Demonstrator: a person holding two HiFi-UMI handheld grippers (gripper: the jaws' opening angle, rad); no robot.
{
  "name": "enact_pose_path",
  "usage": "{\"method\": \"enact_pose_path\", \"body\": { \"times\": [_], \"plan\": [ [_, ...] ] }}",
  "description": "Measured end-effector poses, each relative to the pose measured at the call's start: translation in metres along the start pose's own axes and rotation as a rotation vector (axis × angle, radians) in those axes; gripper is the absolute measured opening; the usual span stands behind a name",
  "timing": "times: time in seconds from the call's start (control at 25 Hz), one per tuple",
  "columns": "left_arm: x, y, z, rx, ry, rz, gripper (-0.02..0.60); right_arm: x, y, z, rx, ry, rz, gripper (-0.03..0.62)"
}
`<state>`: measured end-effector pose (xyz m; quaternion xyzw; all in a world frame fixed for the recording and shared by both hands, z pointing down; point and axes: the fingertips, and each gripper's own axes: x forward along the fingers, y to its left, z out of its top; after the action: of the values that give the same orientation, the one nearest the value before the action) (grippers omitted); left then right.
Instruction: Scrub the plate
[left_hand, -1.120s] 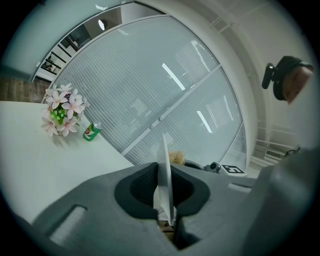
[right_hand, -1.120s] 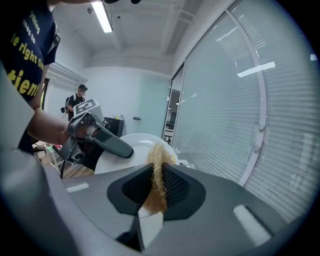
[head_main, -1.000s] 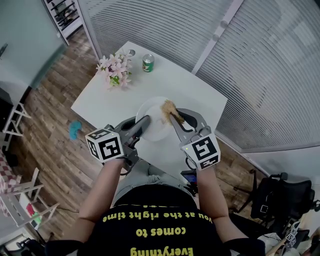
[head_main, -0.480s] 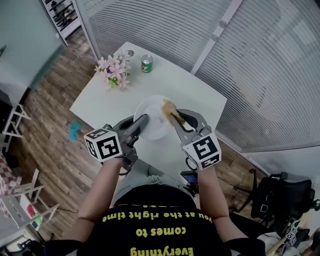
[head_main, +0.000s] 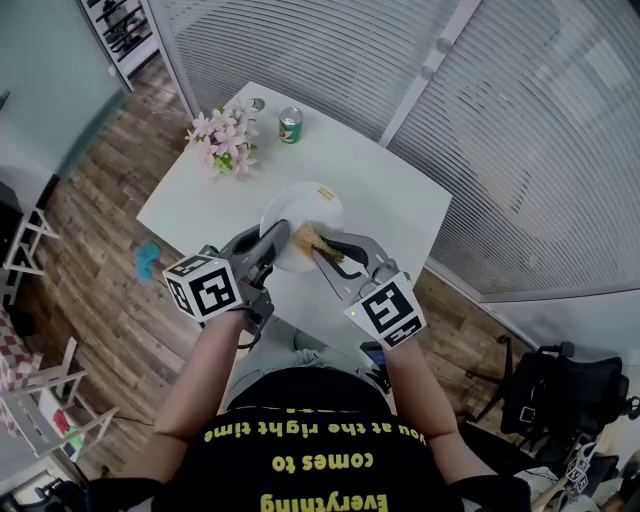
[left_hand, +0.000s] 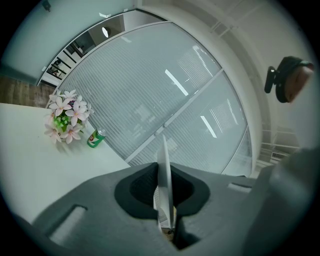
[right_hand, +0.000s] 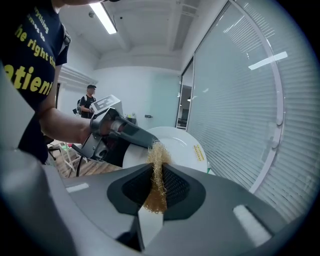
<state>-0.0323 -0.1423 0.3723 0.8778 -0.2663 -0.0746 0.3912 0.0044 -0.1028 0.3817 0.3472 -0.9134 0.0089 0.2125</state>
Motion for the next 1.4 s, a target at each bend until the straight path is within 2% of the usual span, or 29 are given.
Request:
{"method": "enact_pose_path", "body": {
  "times": [0.48, 0.6, 0.92, 1.4],
  "plan": [
    [-0.001, 0.001, -0.003, 0.007, -0.014, 0.025, 0.021, 0.005, 0.047, 0.007, -0.023, -0.006, 0.147, 0.052],
    [-0.002, 0.001, -0.001, 0.007, -0.019, 0.026, 0.021, 0.005, 0.05, 0.008, -0.029, -0.01, 0.154, 0.052],
    [-0.003, -0.002, -0.001, 0.015, -0.025, 0.024, 0.021, 0.0, 0.028, -0.001, -0.014, -0.002, 0.087, 0.052],
    [-0.003, -0.01, -0.004, 0.002, -0.023, 0.001, 0.021, -0.023, -0.034, -0.015, 0.041, 0.002, -0.092, 0.051]
  ]
}}
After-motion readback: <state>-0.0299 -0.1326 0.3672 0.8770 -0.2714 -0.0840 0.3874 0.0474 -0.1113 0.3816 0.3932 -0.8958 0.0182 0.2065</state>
